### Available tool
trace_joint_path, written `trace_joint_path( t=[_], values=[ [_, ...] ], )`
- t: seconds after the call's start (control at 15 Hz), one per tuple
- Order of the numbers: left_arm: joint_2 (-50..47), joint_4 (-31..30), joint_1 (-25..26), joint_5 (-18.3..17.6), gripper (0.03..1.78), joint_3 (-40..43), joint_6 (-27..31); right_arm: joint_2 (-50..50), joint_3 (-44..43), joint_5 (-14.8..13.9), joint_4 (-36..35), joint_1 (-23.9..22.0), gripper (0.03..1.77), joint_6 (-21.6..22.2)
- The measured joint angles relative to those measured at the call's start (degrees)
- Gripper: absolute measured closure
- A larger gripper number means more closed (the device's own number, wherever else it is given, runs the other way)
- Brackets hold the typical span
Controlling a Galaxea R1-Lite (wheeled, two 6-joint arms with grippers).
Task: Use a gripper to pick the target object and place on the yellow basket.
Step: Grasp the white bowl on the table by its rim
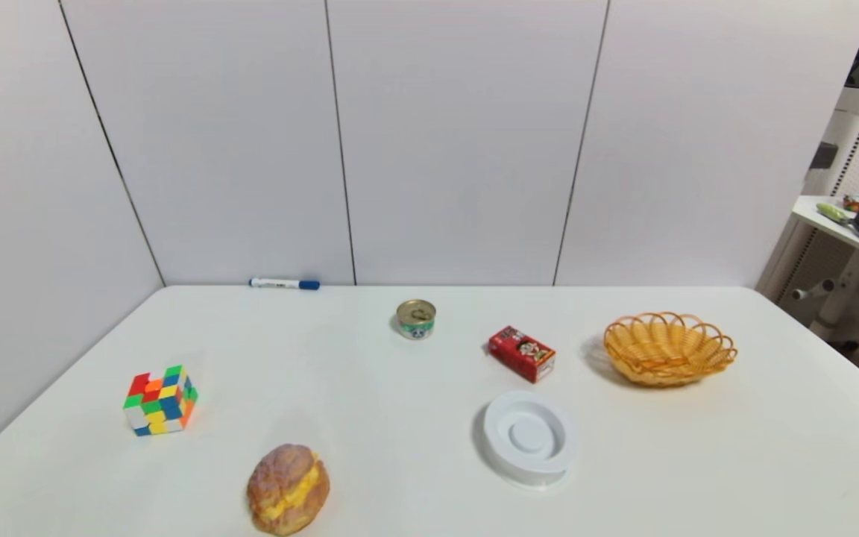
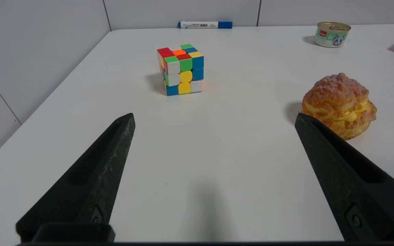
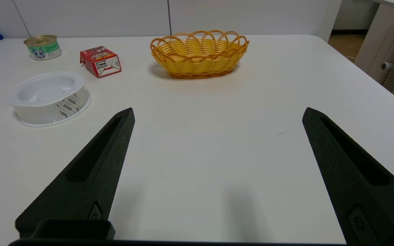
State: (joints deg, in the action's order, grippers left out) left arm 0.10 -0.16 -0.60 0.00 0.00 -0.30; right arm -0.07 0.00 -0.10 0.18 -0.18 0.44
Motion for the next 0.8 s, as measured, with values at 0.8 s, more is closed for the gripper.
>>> trace_joint_path(
  t=[0.8],
  values=[
    [0.00,0.00,-0.02,0.00,0.12,0.00,0.00,22.11,-18.13,0.43,3.04,2.41,0.11,-3.44]
  ],
)
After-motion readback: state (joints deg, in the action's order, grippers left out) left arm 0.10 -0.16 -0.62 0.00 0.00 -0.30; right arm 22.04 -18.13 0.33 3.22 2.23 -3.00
